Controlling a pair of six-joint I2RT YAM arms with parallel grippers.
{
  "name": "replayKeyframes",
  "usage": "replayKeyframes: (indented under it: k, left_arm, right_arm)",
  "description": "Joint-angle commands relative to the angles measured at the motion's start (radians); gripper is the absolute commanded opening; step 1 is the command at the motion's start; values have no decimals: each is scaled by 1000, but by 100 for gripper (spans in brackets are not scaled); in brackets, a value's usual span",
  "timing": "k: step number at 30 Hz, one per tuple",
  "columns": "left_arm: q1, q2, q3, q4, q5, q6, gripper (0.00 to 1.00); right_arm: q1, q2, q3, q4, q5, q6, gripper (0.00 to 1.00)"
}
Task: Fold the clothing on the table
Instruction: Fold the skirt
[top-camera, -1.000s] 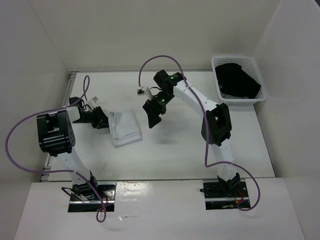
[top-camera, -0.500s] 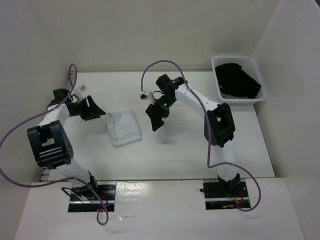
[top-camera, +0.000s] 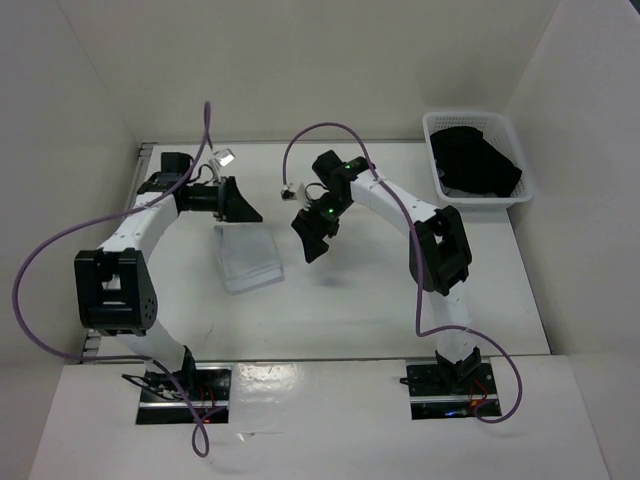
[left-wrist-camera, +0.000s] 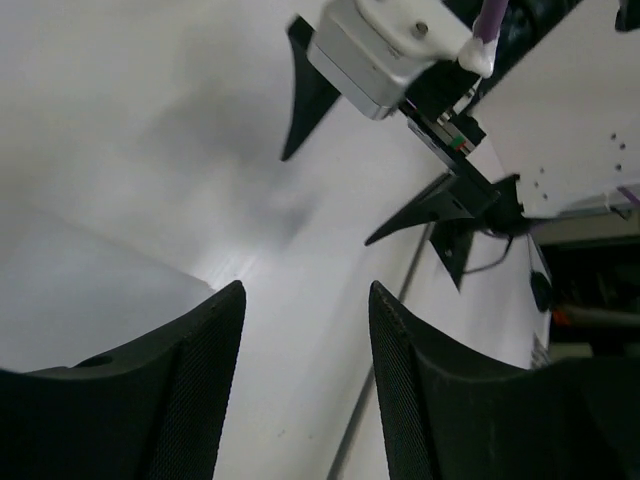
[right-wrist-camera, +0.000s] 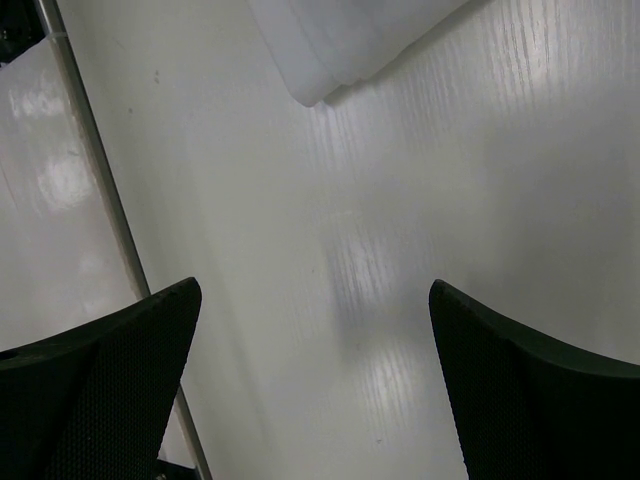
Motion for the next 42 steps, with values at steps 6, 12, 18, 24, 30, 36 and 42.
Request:
replayKeyframes:
  k: [6, 12, 18, 24, 30, 36, 42]
  left_arm:
    - [-58, 132, 24, -127, 36, 127, 59]
    - [-49, 224, -23, -161, -77, 144, 55]
    - [-18, 224, -65, -150, -243, 121, 55]
    - [25, 201, -83, -159, -361, 112, 55]
    - [43, 192, -94, -159, -459, 92, 54]
    - [83, 144, -94, -170, -512, 92, 54]
    - [146, 160, -94, -200, -489, 121, 54]
  right_arm:
    - [-6, -71, -24, 54, 17, -7, 99]
    - [-6, -81, -46, 64, 17, 2, 99]
    - [-24, -91, -55, 73, 26, 2, 99]
    - [-24, -91, -55, 73, 17, 2, 99]
    - [-24, -91, -55, 73, 17, 2, 99]
    - [-24, -91, -55, 73, 17, 2, 99]
    - [-24, -91, -55, 82, 17, 2, 99]
